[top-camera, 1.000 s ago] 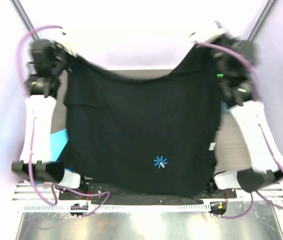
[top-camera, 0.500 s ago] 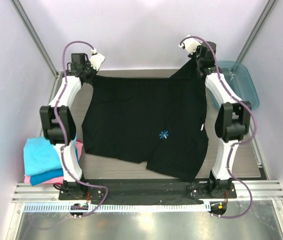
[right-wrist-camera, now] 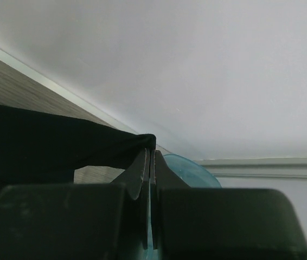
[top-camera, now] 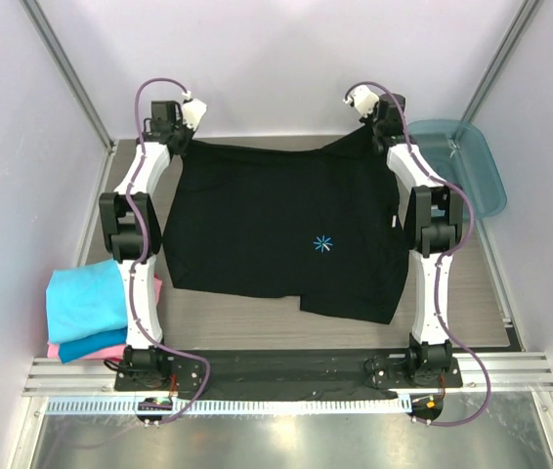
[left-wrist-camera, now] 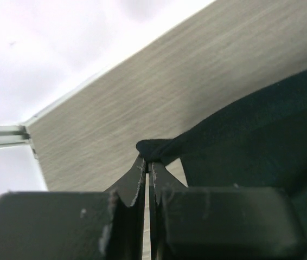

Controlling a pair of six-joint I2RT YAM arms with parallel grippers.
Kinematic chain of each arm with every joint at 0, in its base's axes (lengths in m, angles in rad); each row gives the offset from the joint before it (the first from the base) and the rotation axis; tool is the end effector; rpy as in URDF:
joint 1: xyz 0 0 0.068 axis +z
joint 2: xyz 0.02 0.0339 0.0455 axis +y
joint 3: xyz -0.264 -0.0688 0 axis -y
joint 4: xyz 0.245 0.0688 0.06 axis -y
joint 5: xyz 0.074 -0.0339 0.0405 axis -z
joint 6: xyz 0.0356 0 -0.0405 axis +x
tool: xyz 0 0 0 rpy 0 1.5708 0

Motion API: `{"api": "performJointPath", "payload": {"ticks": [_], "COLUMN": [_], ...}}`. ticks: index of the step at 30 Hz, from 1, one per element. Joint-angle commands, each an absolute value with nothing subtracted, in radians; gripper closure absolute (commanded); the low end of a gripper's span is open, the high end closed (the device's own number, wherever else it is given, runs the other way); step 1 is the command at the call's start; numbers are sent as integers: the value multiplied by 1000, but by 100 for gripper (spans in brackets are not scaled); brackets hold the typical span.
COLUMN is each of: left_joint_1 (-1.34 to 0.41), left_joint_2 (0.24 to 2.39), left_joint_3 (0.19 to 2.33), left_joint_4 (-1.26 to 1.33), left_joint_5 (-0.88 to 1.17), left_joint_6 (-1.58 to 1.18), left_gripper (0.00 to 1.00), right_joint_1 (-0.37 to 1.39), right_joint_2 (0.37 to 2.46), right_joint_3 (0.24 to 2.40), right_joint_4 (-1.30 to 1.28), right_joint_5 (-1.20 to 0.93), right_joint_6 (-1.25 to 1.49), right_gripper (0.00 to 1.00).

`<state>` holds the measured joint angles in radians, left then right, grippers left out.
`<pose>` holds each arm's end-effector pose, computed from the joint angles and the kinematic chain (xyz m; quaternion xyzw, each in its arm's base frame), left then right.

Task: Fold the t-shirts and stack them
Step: Flatten the tshirt out

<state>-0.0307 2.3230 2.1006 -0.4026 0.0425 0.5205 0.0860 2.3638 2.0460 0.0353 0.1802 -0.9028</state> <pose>0.5411 -0.0181 0.2466 0.2515 0.8538 0.0921 0.4464 0.5627 0.0421 0.2488 -0.3303 0.7266 -0.3036 0.5203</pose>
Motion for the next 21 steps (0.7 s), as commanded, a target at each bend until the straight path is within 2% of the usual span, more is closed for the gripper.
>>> {"api": "performJointPath", "payload": {"ticks": [1, 12, 21], "left_joint_1": [-29, -32, -23], "left_joint_2": [2301, 2276, 2192], "left_joint_3": [2154, 2060, 1965], "left_joint_4": [-324, -324, -325], "left_joint_5": [9, -28, -3], "left_joint_6": [508, 540, 566], "left_gripper": [100, 100, 100], "right_joint_1": [89, 89, 92], "right_joint_2": [2264, 2211, 2031], "right_joint_3": [2036, 1914, 1835], "right_joint_4": [118, 92, -38], "right_joint_5": [183, 198, 173], "right_joint_6": [-850, -864, -810], "right_gripper": [99, 99, 99]}}
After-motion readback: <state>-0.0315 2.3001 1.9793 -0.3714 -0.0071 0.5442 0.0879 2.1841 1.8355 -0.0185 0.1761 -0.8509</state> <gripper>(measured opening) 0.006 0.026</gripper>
